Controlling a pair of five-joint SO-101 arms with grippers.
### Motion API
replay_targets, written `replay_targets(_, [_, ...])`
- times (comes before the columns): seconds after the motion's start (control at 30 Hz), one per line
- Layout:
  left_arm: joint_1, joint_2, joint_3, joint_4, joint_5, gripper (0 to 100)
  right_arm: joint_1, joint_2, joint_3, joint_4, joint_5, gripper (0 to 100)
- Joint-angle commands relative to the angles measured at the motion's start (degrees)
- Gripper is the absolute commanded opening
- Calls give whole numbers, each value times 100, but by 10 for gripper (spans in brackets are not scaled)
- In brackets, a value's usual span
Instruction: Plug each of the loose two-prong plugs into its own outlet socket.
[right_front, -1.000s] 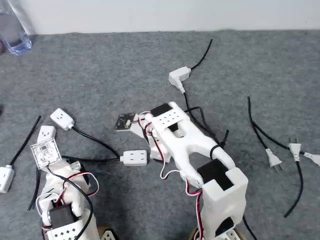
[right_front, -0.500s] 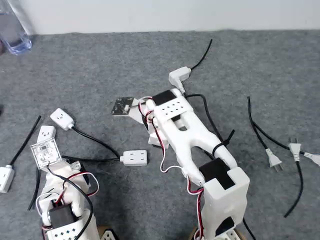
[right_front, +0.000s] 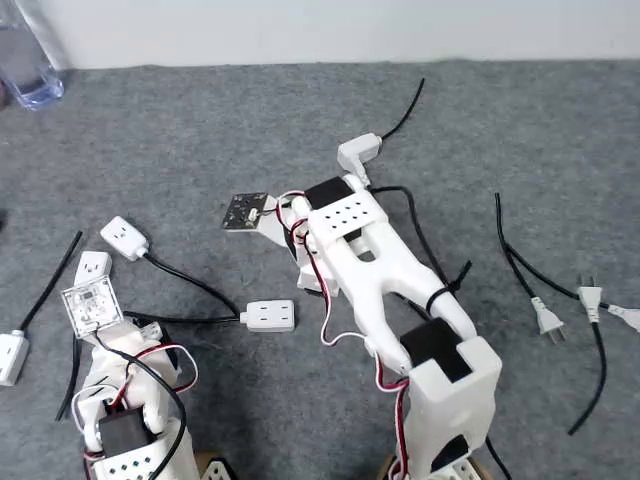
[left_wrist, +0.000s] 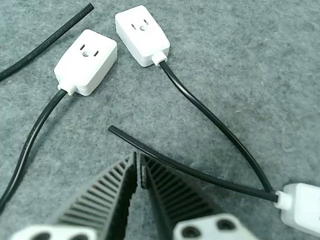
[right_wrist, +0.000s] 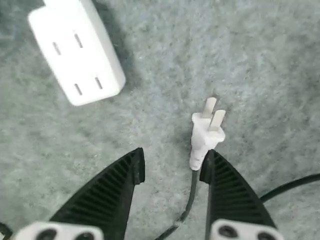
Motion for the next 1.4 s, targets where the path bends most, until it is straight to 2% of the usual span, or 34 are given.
replay_targets(0.0, [35,-70,-66,9,-35,14,-66,-330,-229,119,9,186])
replay_targets(0.2, [18,-70,-66,9,-35,14,-22,-127,229,-646,26,186])
replay_targets(0.37, [18,-70,-66,9,-35,14,-4,13,220,-831,44,186])
replay_targets(0.8, [35,-70,-66,0,-35,14,-145,-356,132,-215,0,186])
replay_targets(1.37, [18,-70,-66,0,-35,14,-57,-127,712,-1191,88,186])
